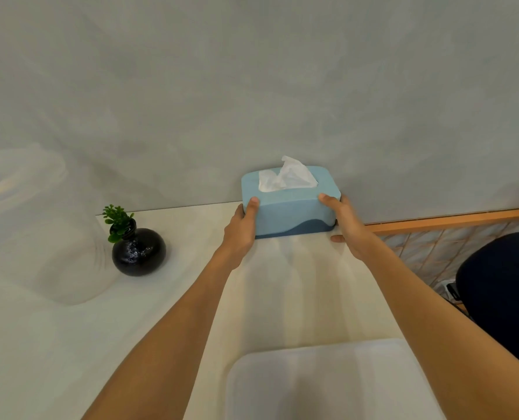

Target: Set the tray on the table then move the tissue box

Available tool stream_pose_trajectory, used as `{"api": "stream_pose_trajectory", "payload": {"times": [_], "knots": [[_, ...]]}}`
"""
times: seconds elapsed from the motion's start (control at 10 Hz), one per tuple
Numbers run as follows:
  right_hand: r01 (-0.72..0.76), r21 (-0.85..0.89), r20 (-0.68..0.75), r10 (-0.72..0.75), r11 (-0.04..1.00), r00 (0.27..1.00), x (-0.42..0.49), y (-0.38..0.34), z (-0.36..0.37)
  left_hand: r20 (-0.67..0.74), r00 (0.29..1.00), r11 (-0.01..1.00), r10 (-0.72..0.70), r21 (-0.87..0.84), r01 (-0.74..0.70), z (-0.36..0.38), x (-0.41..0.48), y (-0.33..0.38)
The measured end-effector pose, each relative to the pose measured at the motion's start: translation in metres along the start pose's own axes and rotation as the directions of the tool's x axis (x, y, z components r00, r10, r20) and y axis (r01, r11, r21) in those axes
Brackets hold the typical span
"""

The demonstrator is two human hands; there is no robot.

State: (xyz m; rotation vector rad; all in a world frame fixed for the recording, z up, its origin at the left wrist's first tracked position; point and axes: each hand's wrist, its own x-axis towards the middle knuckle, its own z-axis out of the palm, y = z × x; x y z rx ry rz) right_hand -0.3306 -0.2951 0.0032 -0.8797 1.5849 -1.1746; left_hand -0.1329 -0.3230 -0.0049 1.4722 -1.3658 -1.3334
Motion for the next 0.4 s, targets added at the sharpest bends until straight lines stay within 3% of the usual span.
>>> {"api": "stream_pose_trajectory", "payload": {"times": [0.4], "knots": [[-0.013, -0.104, -0.017, 0.012, 0.994, 1.000, -0.031, 0.012, 0.007, -0.033, 0.998, 0.975, -0.046, 0.215, 0.052, 0.001, -0.042, -0.005]]}}
